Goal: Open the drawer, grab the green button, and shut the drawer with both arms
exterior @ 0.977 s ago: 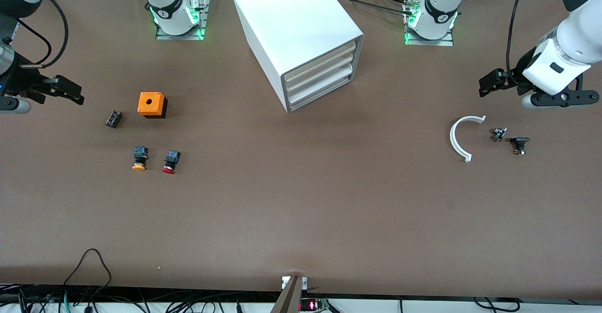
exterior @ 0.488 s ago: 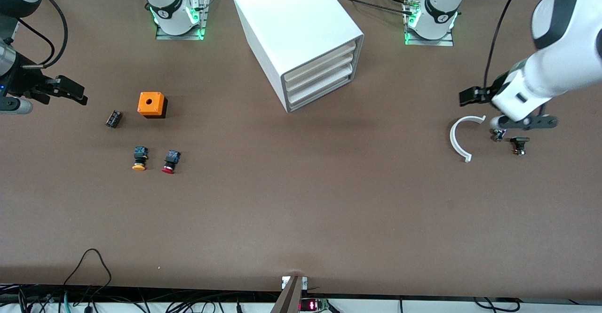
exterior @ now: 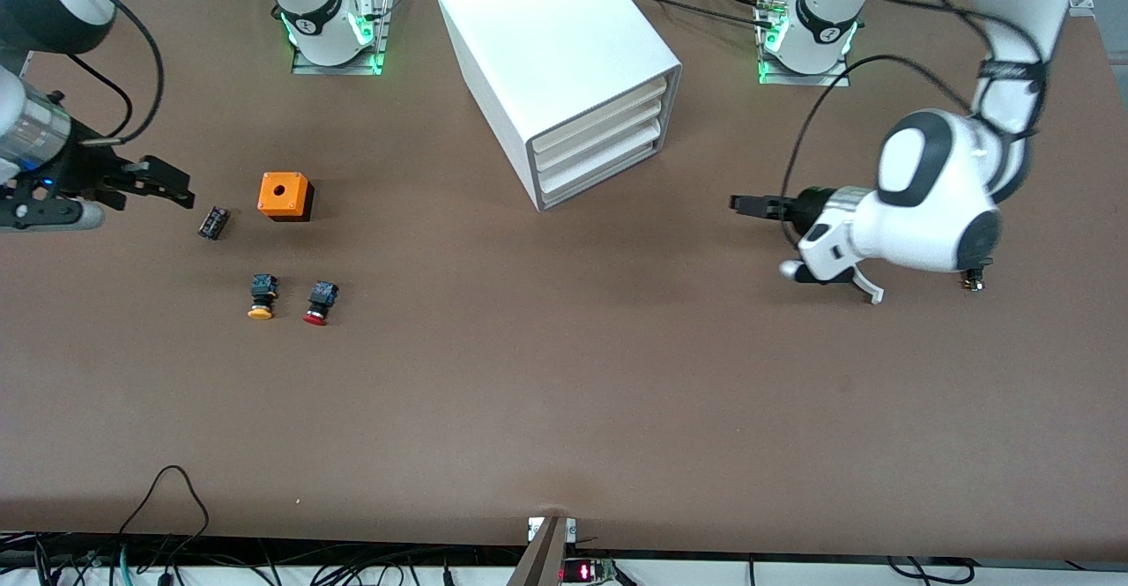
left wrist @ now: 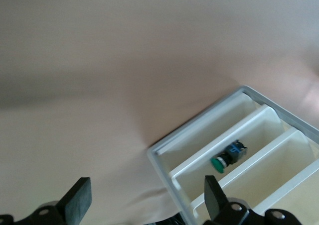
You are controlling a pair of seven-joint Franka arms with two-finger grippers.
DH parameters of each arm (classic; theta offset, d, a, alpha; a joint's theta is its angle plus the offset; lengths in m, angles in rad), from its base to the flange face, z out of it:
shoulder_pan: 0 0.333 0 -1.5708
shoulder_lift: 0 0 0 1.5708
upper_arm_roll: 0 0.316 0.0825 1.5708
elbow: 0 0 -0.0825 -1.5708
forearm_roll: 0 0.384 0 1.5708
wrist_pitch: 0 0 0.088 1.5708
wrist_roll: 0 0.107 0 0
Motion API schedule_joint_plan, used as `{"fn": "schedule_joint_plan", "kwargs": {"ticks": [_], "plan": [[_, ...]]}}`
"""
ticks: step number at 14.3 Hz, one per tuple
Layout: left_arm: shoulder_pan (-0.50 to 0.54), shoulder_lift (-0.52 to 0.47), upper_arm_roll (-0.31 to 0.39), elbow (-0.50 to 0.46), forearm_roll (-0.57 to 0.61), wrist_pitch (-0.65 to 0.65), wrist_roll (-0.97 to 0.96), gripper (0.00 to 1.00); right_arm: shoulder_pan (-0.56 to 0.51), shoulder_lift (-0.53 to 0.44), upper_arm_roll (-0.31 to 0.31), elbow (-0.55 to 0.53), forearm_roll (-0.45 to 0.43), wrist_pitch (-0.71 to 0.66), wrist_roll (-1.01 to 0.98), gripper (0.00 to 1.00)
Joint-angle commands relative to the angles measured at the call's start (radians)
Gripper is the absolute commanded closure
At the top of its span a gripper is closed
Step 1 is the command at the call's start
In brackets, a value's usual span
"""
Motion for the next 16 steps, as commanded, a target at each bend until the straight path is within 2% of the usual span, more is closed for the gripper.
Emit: {"fn": "schedule_joint_plan", "kwargs": {"ticks": [1,4,7,9,11,14,16], "plan": [[-0.047,0.060,-0.033,-0.065,-0.150,0.083,0.107,0.00,0.004,0.031,0.001,0.014,0.013,0.000,-0.015,0.00],[-0.105,0.122,-0.044,-0.089,-0.249,0.138,0.183,0.00,0.052,0.074,0.030,0.014,0.014,0.037,-0.011,0.00],[-0.135,0.154,-0.073,-0.126,-0.322,0.198,0.216,0.01,0.135,0.117,0.033,0.009,0.019,0.082,0.001,0.00],[-0.136,0.168,-0.119,-0.154,-0.324,0.258,0.216,0.02,0.173,0.136,0.033,0.011,0.019,0.109,0.001,0.00],[-0.155,0.183,-0.136,-0.161,-0.330,0.270,0.216,0.04,0.211,0.148,0.036,0.012,0.019,0.152,0.000,0.00],[-0.172,0.194,-0.137,-0.175,-0.358,0.270,0.216,0.10,0.268,0.172,0.039,0.027,0.025,0.201,-0.011,0.00],[-0.182,0.203,-0.139,-0.183,-0.359,0.272,0.218,0.21,0.290,0.211,0.051,0.084,0.056,0.206,-0.005,0.00]]}}
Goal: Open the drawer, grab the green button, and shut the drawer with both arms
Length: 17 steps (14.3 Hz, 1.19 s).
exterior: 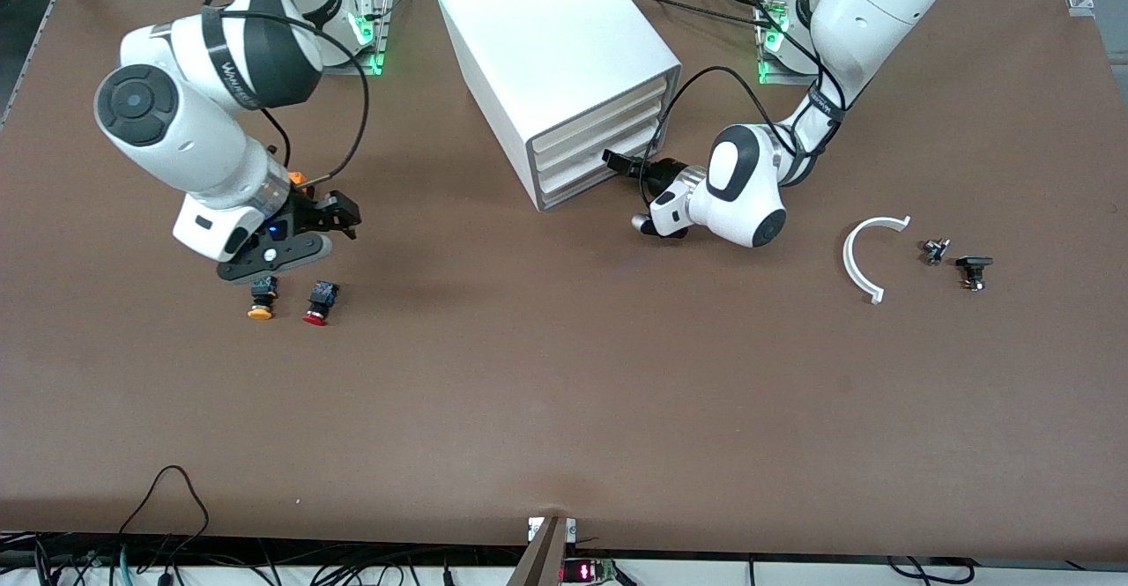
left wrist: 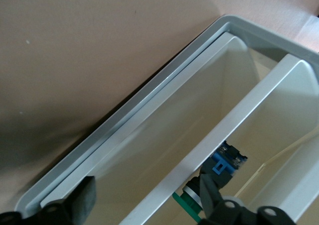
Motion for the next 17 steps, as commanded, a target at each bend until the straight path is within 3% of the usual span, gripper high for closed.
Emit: {"fn": "schedule_joint_plan", "kwargs": {"ticks": [1,2,4,5,12,13,14,15,17], "plan": [[-0.010,0.006,-0.003,-0.015,-0.036,0.017,0.030,0.33,0.034,0.059,0.006,0.082,0.032,0.002,-0.005,0.00],[-0.012,0.006,-0.004,-0.021,-0.036,0.034,0.030,0.44,0.060,0.071,0.006,0.098,0.034,0.005,-0.001,0.00],[-0.010,0.006,-0.003,-0.024,-0.036,0.046,0.028,0.88,0.089,0.110,0.006,0.154,0.034,0.003,-0.008,0.00],[-0.010,0.003,-0.003,-0.021,-0.036,0.048,0.028,1.00,0.102,0.131,0.006,0.185,0.034,0.003,-0.014,0.00],[0.039,-0.025,0.114,0.052,-0.015,0.125,0.042,0.98,0.145,0.280,0.055,0.375,0.034,-0.001,-0.014,0.00],[0.039,-0.025,0.132,0.069,-0.013,0.125,0.042,0.93,0.145,0.300,0.072,0.394,0.032,0.003,-0.017,0.00],[0.039,-0.027,0.143,0.077,-0.009,0.125,0.042,0.73,0.146,0.324,0.096,0.423,0.031,0.003,-0.019,0.00],[0.040,-0.036,0.146,0.075,-0.009,0.123,0.042,0.01,0.146,0.347,0.115,0.456,0.030,0.002,-0.021,0.00],[0.051,-0.069,0.146,0.068,-0.002,0.123,0.044,0.00,0.175,0.361,0.141,0.483,0.018,-0.004,-0.037,0.00]]}}
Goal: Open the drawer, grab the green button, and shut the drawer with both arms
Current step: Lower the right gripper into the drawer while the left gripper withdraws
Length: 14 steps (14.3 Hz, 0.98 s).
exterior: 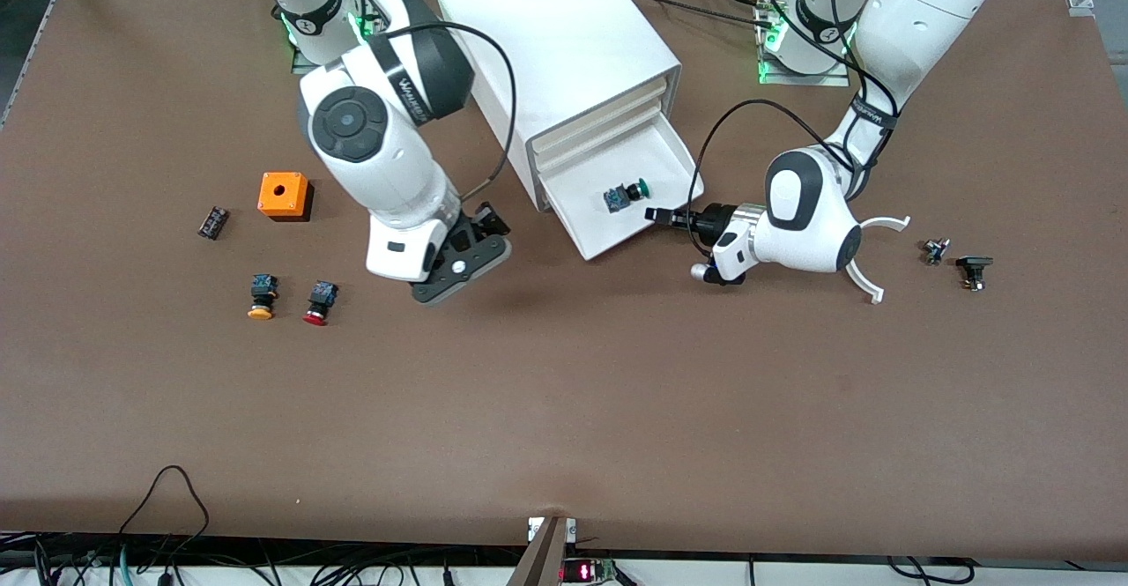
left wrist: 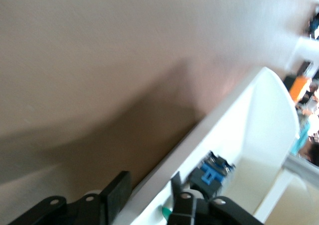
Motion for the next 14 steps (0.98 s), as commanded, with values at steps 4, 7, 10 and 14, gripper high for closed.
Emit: {"fn": "schedule_joint_plan", "kwargs": {"ticks": [4,7,10,14], "plan": [[0.082,-0.219,0.038,-0.008,0.095,0.027,-0.040,0.00,0.076,0.038,0.024,0.070,0.001,-0.029,-0.217,0.00],[0.160,-0.323,0.040,-0.008,0.098,0.071,-0.031,0.00,0.127,0.050,0.024,0.071,-0.001,-0.052,-0.360,0.00],[0.206,-0.444,0.060,0.015,0.335,0.030,-0.034,0.00,0.188,0.106,0.024,0.076,-0.002,-0.053,-0.549,0.00],[0.205,-0.573,0.158,0.094,0.580,-0.272,-0.043,0.00,0.243,0.225,0.019,0.205,-0.015,-0.041,-0.659,0.00]]}}
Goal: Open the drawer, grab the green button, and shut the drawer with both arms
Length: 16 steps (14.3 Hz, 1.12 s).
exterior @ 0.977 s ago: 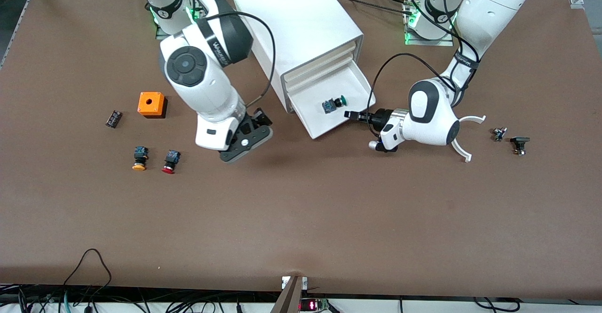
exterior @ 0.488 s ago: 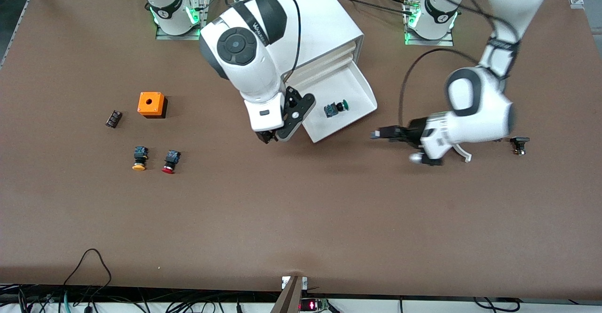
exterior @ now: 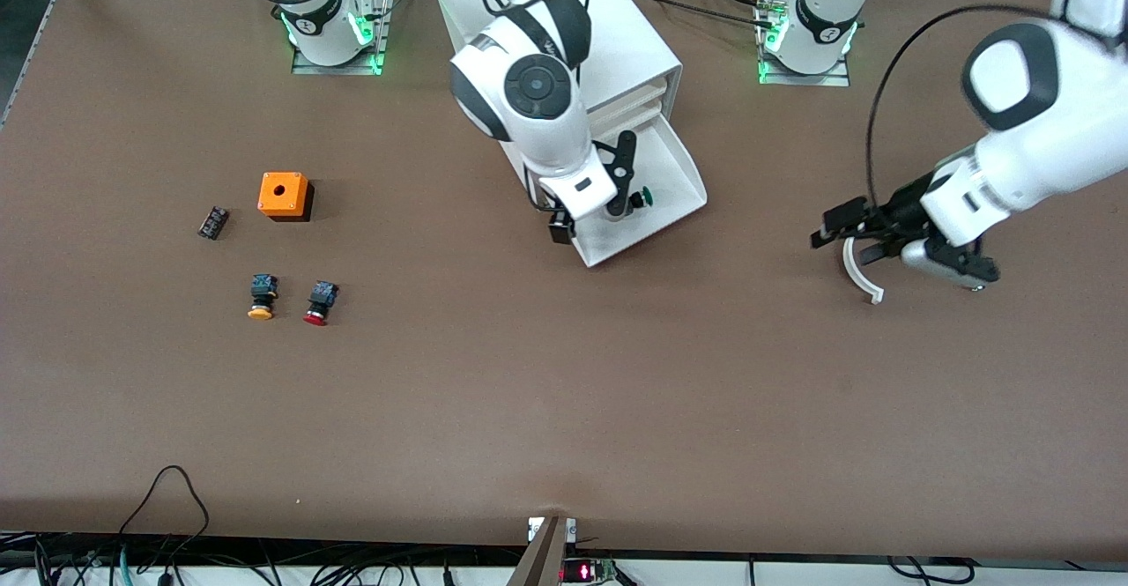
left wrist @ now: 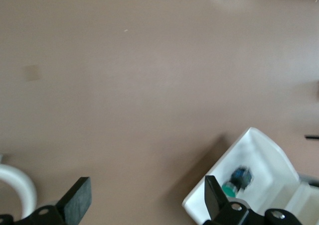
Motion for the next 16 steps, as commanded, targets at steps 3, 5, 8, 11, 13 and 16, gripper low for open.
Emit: {"fn": "schedule_joint_plan", "kwargs": {"ticks": [3,5,8,11,13,16], "plan": [[-0.019,-0.109,0.081,0.089,0.264,-0.257,-0.018,0.00,0.056,0.133,-0.014,0.170,-0.016,-0.019,-0.078,0.00],[-0.071,-0.154,0.078,0.100,0.362,-0.314,-0.142,0.00,0.074,0.153,-0.019,0.170,-0.057,-0.005,-0.133,0.00],[-0.127,-0.160,0.051,0.101,0.450,-0.349,-0.312,0.00,0.094,0.179,-0.019,0.170,-0.062,0.010,-0.153,0.00],[-0.122,-0.157,0.065,0.097,0.451,-0.350,-0.311,0.00,0.102,0.205,-0.019,0.170,-0.062,0.021,-0.155,0.00],[-0.118,-0.156,0.065,0.095,0.453,-0.342,-0.308,0.00,0.111,0.217,-0.019,0.170,-0.062,0.037,-0.155,0.00],[-0.128,-0.156,0.063,0.095,0.502,-0.327,-0.308,0.00,0.123,0.233,-0.019,0.170,-0.077,0.041,-0.149,0.00]]}}
